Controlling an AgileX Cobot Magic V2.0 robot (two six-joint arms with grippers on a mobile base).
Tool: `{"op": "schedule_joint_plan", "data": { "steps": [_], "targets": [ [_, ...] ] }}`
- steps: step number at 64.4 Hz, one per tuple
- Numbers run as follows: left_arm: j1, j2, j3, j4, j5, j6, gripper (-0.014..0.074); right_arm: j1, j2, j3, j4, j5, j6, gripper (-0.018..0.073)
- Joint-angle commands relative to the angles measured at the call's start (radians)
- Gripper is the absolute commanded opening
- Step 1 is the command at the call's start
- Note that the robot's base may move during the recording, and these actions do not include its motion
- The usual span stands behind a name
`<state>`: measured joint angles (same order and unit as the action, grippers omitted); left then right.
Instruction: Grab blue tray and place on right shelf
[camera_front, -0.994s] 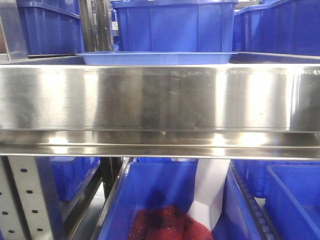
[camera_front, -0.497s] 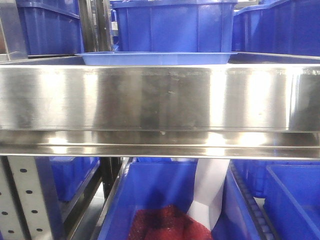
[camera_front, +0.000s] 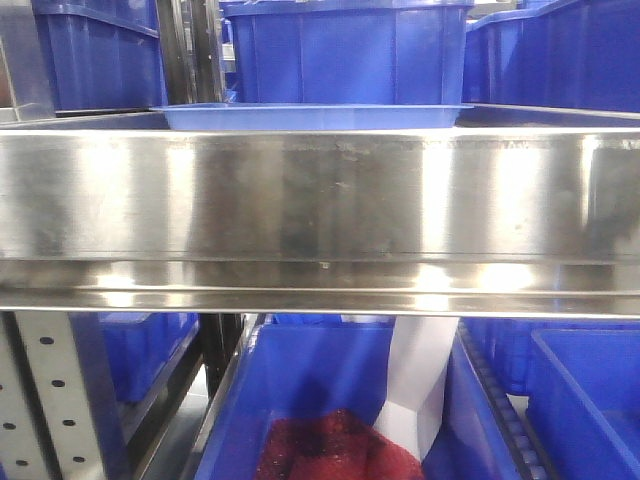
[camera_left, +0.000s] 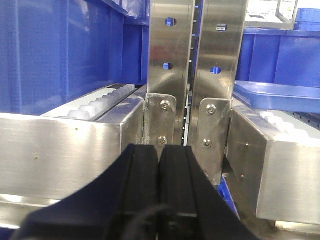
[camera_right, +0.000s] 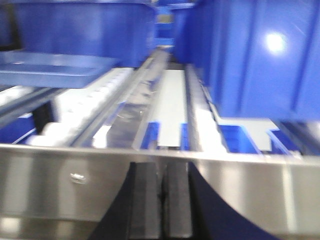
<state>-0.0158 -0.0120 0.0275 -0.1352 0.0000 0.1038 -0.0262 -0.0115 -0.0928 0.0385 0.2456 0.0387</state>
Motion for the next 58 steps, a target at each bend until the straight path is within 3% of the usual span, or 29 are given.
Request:
{"op": "schedule_joint_plan", "data": {
  "steps": [1, 6, 58],
  "targets": [
    [0.003, -0.011, 0.031, -0.005, -0.082, -0.008, -0.0048, -0.035, -0.019, 0.041, 0.027, -0.191, -0.018, 0.0055],
    [0.003, -0.011, 0.031, -0.005, -0.082, -0.008, -0.0048, -0.038, -0.019, 0.104, 0.027, -0.279, -0.018, 0.0055],
    [0.003, -0.011, 0.031, -0.005, -0.082, -0.008, -0.0048, -0.038, -0.019, 0.099, 0.027, -0.260, -0.018, 0.0055]
  ]
}}
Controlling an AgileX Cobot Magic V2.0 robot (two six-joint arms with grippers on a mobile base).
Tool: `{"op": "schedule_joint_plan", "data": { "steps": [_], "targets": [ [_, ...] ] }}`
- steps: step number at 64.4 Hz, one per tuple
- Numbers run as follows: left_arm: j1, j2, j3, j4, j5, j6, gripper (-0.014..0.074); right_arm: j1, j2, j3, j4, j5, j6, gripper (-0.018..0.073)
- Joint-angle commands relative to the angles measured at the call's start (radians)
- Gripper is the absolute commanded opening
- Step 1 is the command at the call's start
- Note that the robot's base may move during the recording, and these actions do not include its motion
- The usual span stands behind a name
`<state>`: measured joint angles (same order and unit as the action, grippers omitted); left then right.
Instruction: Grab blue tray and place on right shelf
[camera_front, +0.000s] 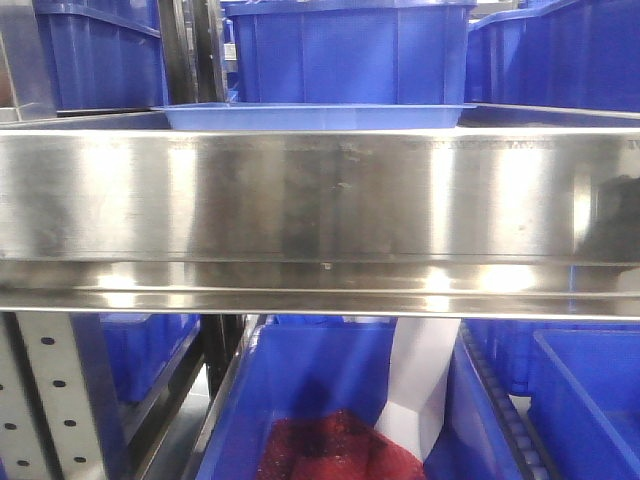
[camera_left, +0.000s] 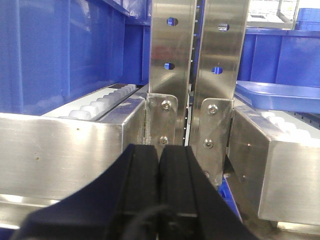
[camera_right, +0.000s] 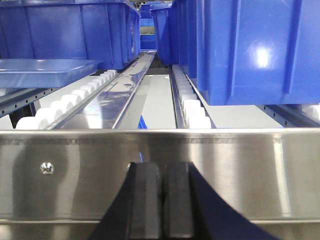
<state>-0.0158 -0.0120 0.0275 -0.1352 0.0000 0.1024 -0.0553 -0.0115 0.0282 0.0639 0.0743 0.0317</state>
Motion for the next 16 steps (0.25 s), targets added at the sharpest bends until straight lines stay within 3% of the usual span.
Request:
{"op": "schedule_joint_plan", "data": {
  "steps": [1, 16],
  "targets": [
    [0.003, -0.011, 0.031, -0.005, -0.082, -0.007, -0.0048, -0.008, -0.019, -0.022, 0.001, -0.088, -0.012, 0.0055],
    [0.003, -0.011, 0.031, -0.005, -0.082, -0.007, -0.0048, -0.008, -0.019, -0.022, 0.001, -0.088, -0.012, 0.0055]
  ]
}}
